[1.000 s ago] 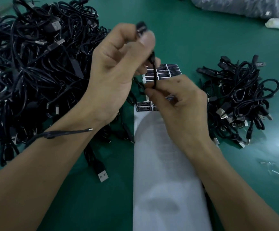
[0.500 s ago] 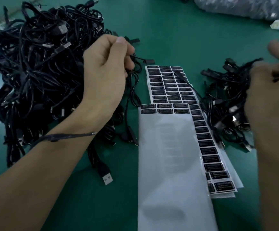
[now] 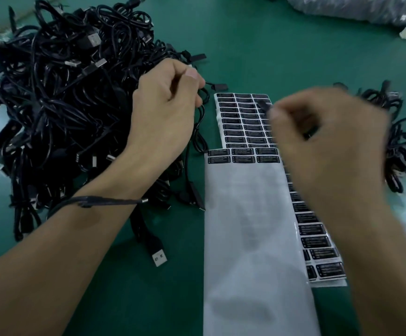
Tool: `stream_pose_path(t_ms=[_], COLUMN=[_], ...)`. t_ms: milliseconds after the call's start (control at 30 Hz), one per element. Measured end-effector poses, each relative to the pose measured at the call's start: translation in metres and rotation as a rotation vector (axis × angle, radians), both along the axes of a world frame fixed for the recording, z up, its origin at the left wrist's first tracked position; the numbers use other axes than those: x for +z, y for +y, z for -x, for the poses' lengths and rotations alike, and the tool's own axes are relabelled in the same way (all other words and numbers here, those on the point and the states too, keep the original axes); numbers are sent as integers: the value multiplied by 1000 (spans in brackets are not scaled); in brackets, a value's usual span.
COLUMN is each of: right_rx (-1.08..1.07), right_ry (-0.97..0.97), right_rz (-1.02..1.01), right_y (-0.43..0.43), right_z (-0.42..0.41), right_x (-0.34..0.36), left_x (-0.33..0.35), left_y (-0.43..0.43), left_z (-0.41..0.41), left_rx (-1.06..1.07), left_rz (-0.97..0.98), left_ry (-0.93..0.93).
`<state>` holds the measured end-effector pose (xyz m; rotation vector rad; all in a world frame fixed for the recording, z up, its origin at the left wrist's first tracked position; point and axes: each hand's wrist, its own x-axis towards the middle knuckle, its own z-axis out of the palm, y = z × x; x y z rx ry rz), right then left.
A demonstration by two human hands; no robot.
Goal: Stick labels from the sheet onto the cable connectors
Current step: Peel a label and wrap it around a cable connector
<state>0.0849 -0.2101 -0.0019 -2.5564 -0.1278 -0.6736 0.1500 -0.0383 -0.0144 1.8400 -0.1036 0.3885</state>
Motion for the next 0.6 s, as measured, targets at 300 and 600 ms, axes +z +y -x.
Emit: stream_pose_path(t_ms=[300,600], right_rx=[407,282], right_ry=[421,245], right_rz=[201,-146], right_y=[41,13], right_z=[5,-2], right_x=[-17,-21], left_x=[0,-2], left_y=[-1,-3], left_z=[-1,0], left_rx=[4,-84], left_rz=[6,-28], left_ry=[-9,-27])
